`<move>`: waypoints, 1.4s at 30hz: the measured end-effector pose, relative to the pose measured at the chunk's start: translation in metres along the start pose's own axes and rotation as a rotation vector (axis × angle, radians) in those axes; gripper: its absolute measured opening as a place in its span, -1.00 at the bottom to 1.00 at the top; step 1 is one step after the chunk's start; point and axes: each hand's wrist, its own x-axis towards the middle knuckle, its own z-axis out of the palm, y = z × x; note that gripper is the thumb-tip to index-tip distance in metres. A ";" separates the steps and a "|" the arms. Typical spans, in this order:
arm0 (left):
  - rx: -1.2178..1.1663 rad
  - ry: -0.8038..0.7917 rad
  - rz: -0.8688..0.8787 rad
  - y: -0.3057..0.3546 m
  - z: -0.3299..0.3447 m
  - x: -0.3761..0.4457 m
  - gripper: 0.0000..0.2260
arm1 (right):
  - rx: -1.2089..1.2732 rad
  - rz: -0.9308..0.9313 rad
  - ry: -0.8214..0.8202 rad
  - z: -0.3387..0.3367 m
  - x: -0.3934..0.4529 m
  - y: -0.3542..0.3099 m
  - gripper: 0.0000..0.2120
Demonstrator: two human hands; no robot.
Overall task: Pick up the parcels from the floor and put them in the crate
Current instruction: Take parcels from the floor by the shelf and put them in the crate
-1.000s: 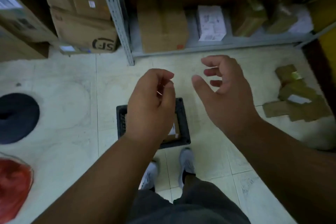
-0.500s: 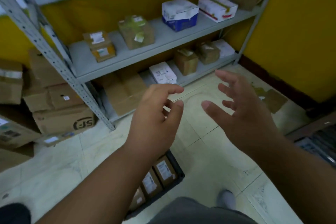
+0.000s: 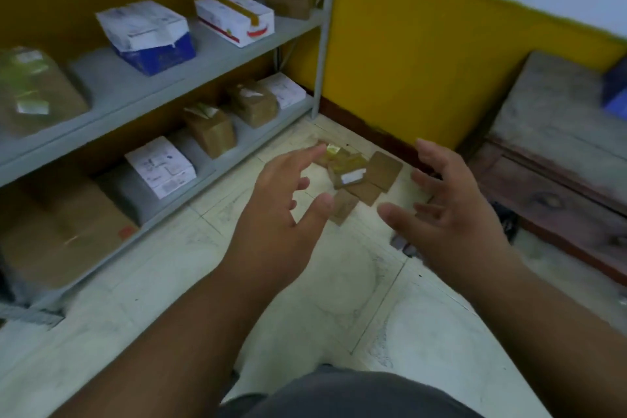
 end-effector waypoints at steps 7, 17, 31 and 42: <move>0.024 -0.099 -0.041 -0.026 0.041 0.071 -0.49 | 0.138 0.132 0.018 -0.009 0.078 0.047 -0.24; -0.065 -0.287 0.000 -0.084 0.076 0.278 -0.49 | 0.416 0.365 0.168 0.001 0.248 0.070 -0.30; -0.085 -0.548 0.028 -0.091 0.205 0.521 -0.45 | 0.622 0.541 0.433 -0.043 0.431 0.163 -0.52; 0.050 -0.539 -0.106 -0.169 0.337 0.680 -0.43 | 0.525 0.650 0.346 -0.050 0.652 0.321 -0.46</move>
